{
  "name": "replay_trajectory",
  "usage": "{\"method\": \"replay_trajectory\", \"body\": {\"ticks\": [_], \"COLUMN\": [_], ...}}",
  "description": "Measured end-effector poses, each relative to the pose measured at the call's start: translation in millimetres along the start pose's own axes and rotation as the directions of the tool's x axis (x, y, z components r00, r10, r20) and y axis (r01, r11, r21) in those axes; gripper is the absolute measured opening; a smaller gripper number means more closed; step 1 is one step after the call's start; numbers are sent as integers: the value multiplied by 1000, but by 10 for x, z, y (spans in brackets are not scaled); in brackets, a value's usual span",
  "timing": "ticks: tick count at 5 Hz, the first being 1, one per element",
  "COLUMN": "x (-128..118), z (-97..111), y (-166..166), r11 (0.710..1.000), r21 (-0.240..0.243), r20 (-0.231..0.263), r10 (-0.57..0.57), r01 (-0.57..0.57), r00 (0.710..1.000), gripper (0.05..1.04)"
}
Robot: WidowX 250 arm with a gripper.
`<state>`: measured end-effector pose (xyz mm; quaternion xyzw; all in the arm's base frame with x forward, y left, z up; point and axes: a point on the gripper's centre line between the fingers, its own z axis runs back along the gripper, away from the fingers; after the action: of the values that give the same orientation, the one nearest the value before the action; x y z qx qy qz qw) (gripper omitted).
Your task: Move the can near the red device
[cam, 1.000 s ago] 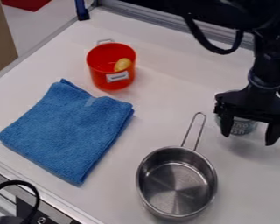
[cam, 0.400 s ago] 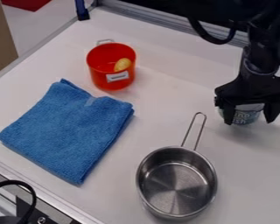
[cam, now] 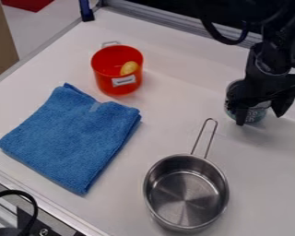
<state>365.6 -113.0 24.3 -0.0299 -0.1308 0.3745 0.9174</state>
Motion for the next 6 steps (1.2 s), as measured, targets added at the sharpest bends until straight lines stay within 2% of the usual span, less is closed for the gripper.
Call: {"method": "replay_trajectory", "body": {"ticks": [2,3,4,6], "x": [341,493,656,1035], "z": [-7,18,-56,-103], "y": [118,180,324,524], "r11": [997,996,992,987], "r21": [38,44,81,105], "r20": [40,25,18,48], "r10": [59,77,95,116], "r01": [-61,-78,-97,-121], "r00": [997,997,995,992], "gripper": [1001,1001,1001,1001]}}
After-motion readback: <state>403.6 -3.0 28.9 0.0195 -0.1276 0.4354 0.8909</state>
